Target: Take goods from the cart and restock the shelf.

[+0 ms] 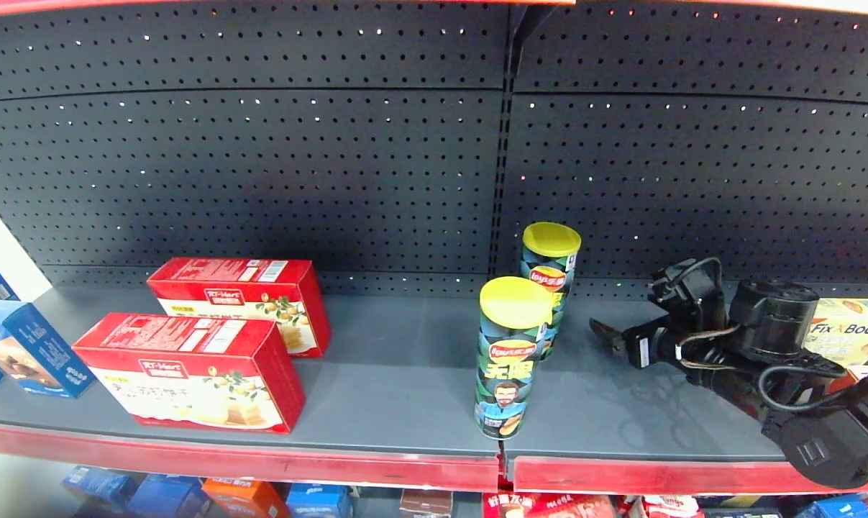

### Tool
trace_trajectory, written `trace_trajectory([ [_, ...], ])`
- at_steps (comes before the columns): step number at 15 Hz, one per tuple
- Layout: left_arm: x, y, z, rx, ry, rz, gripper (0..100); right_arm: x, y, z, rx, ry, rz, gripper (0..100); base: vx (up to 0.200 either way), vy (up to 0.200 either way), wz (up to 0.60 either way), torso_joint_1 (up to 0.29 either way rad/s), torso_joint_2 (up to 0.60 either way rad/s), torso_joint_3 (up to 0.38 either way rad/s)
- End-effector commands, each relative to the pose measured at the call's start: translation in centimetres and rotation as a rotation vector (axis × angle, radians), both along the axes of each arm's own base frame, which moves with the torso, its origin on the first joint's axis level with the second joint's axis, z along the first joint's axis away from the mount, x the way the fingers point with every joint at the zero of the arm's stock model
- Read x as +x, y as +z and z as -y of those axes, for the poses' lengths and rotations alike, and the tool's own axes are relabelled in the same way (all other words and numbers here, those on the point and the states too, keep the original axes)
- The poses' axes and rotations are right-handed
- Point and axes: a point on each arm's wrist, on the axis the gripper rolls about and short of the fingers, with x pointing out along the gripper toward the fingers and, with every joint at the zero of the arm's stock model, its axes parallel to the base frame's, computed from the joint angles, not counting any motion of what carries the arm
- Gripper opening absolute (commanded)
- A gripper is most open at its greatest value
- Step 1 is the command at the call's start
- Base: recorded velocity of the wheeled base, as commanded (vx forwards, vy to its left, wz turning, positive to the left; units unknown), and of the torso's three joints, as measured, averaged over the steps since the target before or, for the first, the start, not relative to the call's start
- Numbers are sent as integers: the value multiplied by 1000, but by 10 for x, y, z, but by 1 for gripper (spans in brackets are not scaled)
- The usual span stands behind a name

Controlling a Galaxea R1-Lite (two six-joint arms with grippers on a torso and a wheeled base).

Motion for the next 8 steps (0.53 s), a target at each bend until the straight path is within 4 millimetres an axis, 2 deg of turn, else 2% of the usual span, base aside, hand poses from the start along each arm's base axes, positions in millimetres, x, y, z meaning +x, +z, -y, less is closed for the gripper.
trace_trajectory([
  [1, 0, 0, 0, 0, 0, -1, 100, 7, -13, -8, 8, -34, -14, 100, 0, 0, 0, 0, 0, 0],
  [5, 0, 0, 0, 0, -1, -1, 100, 9, -24, -25, 26, -19, -12, 100, 0, 0, 0, 0, 0, 0],
  [8, 0, 0, 0, 0, 0, -1, 100, 18, -24, -40, 50, 13, 11, 100, 0, 0, 0, 0, 0, 0],
])
